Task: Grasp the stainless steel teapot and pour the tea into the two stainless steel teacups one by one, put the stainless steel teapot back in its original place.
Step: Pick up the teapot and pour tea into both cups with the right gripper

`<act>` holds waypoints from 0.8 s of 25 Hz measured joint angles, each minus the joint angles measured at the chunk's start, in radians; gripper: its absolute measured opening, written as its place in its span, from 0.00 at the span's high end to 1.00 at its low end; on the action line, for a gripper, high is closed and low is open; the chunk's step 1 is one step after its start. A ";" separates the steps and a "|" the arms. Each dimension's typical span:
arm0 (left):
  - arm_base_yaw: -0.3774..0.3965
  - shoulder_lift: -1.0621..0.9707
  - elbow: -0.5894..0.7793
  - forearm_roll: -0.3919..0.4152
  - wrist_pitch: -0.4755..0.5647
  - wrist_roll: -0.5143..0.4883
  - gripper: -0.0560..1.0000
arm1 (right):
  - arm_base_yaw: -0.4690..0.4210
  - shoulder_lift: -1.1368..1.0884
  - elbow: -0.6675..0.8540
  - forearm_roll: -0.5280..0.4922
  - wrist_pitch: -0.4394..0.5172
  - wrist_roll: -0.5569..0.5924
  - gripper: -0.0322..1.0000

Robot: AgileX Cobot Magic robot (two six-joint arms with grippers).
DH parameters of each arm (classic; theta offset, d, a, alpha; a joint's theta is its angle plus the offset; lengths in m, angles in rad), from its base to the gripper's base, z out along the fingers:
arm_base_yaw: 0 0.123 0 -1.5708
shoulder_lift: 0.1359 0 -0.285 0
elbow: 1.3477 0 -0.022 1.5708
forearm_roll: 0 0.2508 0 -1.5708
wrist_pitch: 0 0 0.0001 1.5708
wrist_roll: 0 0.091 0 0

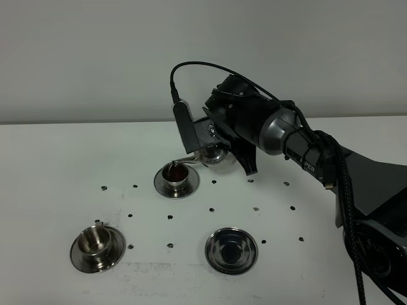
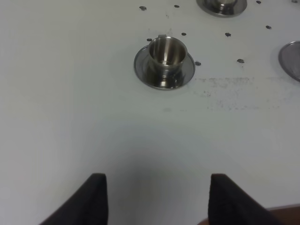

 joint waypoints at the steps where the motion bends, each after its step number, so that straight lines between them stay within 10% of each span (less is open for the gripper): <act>1: 0.000 0.000 0.000 0.000 0.000 0.000 0.47 | -0.001 -0.009 0.000 0.007 0.016 0.016 0.79; 20: 0.000 0.000 0.000 0.000 0.000 0.000 0.47 | -0.088 -0.127 0.025 0.368 0.196 0.723 0.79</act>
